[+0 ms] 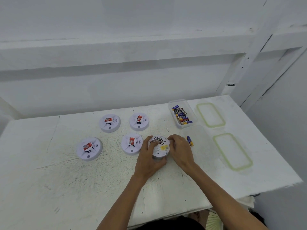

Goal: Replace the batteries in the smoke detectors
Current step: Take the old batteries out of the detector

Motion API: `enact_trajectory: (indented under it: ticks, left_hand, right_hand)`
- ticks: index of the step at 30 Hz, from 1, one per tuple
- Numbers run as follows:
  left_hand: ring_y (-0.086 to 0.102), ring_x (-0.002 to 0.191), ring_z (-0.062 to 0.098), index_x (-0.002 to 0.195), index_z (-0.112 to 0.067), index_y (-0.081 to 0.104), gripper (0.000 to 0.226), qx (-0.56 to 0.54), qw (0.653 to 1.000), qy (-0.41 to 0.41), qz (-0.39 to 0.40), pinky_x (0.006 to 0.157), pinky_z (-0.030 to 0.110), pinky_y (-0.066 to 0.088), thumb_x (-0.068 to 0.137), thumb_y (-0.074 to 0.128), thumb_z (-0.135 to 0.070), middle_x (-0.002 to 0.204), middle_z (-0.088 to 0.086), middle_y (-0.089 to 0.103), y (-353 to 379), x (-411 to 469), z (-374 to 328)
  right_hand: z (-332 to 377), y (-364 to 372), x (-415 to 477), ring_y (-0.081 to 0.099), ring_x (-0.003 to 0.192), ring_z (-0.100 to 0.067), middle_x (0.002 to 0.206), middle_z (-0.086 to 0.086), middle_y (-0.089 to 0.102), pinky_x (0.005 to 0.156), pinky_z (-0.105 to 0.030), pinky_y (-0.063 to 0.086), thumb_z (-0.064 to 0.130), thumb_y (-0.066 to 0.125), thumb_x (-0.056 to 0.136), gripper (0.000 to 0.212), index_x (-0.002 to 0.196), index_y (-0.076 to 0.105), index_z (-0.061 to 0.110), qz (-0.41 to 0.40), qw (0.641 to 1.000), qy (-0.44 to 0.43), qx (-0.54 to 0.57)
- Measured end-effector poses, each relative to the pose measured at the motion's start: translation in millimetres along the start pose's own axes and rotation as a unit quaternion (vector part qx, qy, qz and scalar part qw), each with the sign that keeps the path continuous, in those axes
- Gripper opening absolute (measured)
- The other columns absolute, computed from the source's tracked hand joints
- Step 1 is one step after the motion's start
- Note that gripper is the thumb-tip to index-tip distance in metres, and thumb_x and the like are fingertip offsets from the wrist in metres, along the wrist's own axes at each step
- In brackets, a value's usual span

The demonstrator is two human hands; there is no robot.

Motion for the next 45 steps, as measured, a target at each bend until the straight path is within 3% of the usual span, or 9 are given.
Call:
enact_trajectory:
  ticks: [6,12,16,24,31,35,38,41,45]
  left_hand:
    - [0.039,0.141,0.018,0.139,-0.016,0.045,0.078,-0.001,1.0,0.009,0.011,0.106,0.029,0.049,0.074,0.077,-0.046,0.154,0.002,0.037,-1.0,-0.4,-2.1]
    - [0.037,0.144,0.017,0.146,-0.021,0.035,0.089,-0.029,0.999,-0.015,0.026,0.109,0.034,0.048,0.075,0.081,-0.05,0.155,-0.001,0.032,4.0,-1.7,6.9]
    - [0.042,0.136,0.004,0.148,-0.02,0.032,0.091,-0.063,0.997,-0.033,0.015,0.11,0.023,0.043,0.077,0.084,-0.042,0.143,-0.005,0.043,0.8,-3.1,6.0]
    - [0.04,0.141,0.007,0.154,-0.019,0.024,0.108,-0.091,0.992,-0.086,0.021,0.115,0.018,0.035,0.072,0.089,-0.046,0.152,-0.004,0.043,5.7,-5.7,19.0]
    - [0.038,0.141,-0.001,0.154,-0.016,0.028,0.106,-0.094,0.992,-0.087,0.009,0.112,0.012,0.033,0.072,0.089,-0.044,0.152,-0.011,0.041,1.7,-4.7,18.1]
    - [0.039,0.143,0.005,0.15,-0.026,0.03,0.102,-0.093,0.992,-0.085,0.015,0.117,0.025,0.036,0.07,0.087,-0.055,0.155,-0.01,0.037,1.6,-2.6,16.7]
    - [0.043,0.141,0.007,0.151,-0.038,0.023,0.107,-0.103,0.989,-0.103,0.018,0.115,0.036,0.042,0.068,0.087,-0.059,0.153,-0.007,0.044,2.4,-3.6,20.4]
    - [0.04,0.144,0.01,0.149,-0.053,0.018,0.104,-0.096,0.99,-0.095,0.034,0.117,0.036,0.04,0.07,0.085,-0.058,0.156,-0.005,0.041,3.9,-4.4,17.9]
    - [0.032,0.15,0.017,0.157,-0.023,0.023,0.1,-0.074,0.991,-0.07,0.082,0.12,0.047,0.035,0.078,0.079,-0.05,0.159,0.001,0.036,16.0,-3.2,20.3]
  right_hand:
    - [-10.6,-0.6,5.8,0.061,0.093,-0.018,0.105,-0.005,0.07,0.076,-0.023,0.048,0.012,0.055,0.096,0.016,0.108,0.066,0.011,0.004,1.0,-0.002,-0.017]
    - [-17.6,-11.3,7.4,0.062,0.103,-0.023,0.115,-0.007,0.068,0.084,-0.021,0.042,0.009,0.057,0.094,0.022,0.115,0.065,0.008,0.016,1.0,0.01,-0.017]
    - [-19.8,-1.3,-1.0,0.049,0.118,-0.021,0.129,-0.004,0.058,0.086,-0.021,0.038,0.025,0.065,0.091,0.04,0.128,0.055,0.013,0.066,0.997,0.025,-0.019]
    - [-22.7,9.0,-5.9,0.041,0.124,-0.026,0.136,-0.008,0.054,0.094,-0.037,0.046,0.032,0.07,0.086,0.066,0.142,0.039,0.014,0.097,0.993,0.051,-0.036]
    - [-28.8,-5.7,-13.1,0.047,0.111,-0.02,0.125,-0.009,0.055,0.083,-0.028,0.039,0.028,0.073,0.083,0.072,0.143,0.034,0.018,0.028,0.989,0.119,0.077]
    - [-28.5,-15.3,-18.4,0.055,0.113,-0.022,0.123,0.0,0.06,0.091,-0.039,0.051,0.031,0.076,0.077,0.074,0.139,0.036,0.026,-0.044,0.968,0.17,0.177]
    - [-7.4,-14.7,-15.2,0.055,0.111,-0.018,0.123,0.003,0.059,0.09,-0.037,0.053,0.032,0.077,0.076,0.077,0.141,0.036,0.029,-0.03,0.978,0.116,0.173]
    - [20.8,-5.8,-12.4,0.05,0.11,-0.014,0.123,0.005,0.056,0.085,-0.027,0.047,0.033,0.075,0.078,0.077,0.143,0.033,0.033,0.029,0.989,0.04,0.139]
    - [37.7,10.4,-9.0,0.048,0.113,-0.015,0.128,-0.001,0.054,0.082,-0.021,0.042,0.037,0.071,0.081,0.075,0.144,0.031,0.029,0.073,0.995,-0.013,0.06]
Point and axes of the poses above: each hand's wrist, its own x-axis towards the middle knuckle, its own y-axis out of the palm, z = x × y, the point moved 10 cm from there along x, towards the middle knuckle
